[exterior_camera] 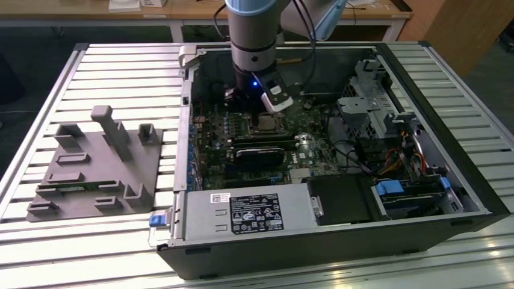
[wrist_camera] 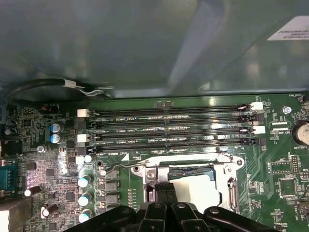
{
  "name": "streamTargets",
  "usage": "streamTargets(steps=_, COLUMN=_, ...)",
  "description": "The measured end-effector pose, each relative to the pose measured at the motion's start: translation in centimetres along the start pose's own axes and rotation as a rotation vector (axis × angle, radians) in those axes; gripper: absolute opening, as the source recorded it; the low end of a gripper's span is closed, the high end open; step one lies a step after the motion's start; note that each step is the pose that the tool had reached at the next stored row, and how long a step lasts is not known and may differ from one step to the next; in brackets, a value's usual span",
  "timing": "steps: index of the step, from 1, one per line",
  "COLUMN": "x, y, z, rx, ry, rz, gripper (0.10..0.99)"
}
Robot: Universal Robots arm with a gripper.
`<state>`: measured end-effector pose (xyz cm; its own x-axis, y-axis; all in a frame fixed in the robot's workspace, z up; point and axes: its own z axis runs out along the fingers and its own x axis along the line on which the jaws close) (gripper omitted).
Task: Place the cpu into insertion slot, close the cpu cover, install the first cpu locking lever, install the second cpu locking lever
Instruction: 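Close the cpu cover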
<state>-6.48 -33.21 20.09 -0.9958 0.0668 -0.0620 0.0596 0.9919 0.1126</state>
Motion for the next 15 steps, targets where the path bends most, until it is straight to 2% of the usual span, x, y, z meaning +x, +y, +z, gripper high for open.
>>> streamTargets(steps=15, x=-1.40, y=0.10, z=-0.03, rx=0.000, ry=0.0003, rz=0.000, gripper=0.106)
